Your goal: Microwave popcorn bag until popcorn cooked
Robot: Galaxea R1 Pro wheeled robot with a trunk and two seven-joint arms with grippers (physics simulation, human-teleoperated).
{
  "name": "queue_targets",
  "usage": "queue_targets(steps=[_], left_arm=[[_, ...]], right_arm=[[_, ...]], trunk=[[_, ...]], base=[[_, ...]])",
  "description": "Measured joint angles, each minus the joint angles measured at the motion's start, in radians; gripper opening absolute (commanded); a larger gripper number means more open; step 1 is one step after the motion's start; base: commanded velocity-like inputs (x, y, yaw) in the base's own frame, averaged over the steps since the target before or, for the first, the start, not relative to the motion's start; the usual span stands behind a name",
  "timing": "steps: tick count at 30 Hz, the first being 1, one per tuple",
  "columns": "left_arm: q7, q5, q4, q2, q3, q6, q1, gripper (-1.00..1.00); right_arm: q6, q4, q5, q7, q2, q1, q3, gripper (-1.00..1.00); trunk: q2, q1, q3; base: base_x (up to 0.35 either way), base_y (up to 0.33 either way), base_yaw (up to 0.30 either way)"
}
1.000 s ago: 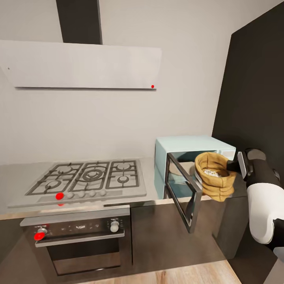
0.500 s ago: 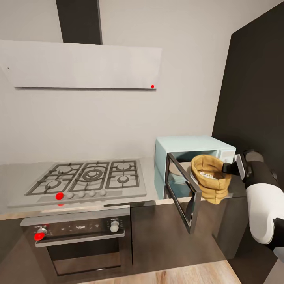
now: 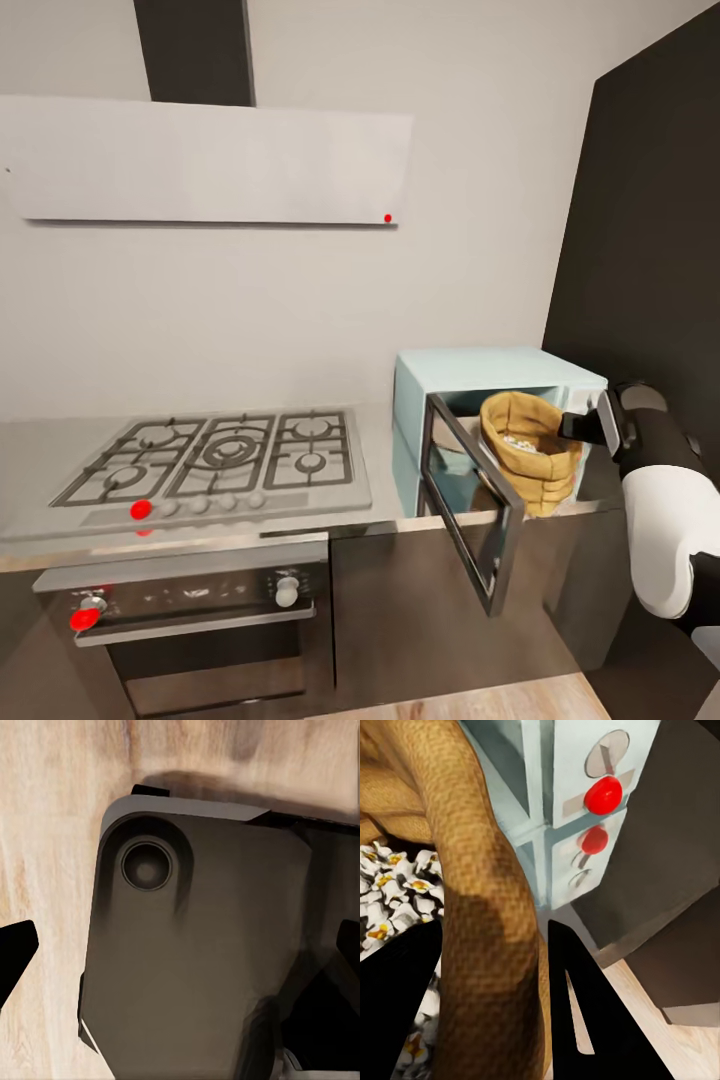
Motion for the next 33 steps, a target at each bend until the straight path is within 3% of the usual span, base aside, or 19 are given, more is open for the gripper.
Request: queue_targets(steps=[23, 27, 33], left_arm=[[0.0, -0.001, -0.001, -0.001, 0.0, -0.001, 0.0, 1.0], [0.0, 0.0, -0.001, -0.001, 0.0, -0.001, 0.0, 1.0], [0.0, -0.001, -0.001, -0.001, 0.0, -0.001, 0.0, 1.0]], right_arm=[[0.0, -0.016, 0.016, 0.004, 0.02, 0.001, -0.008, -1.0], [0.0, -0.018, 0.02, 0.004, 0.056, 0.0, -0.022, -1.0], [0.0, -0.018, 0.021, 0.004, 0.062, 0.0, -0.032, -1.0]], trunk=[[0.0, 0.0, 0.0], [0.0, 0.0, 0.0], [0.0, 0.0, 0.0]], base=[[0.007, 0.0, 0.0], [0.0, 0.0, 0.0], [0.001, 0.0, 0.0]])
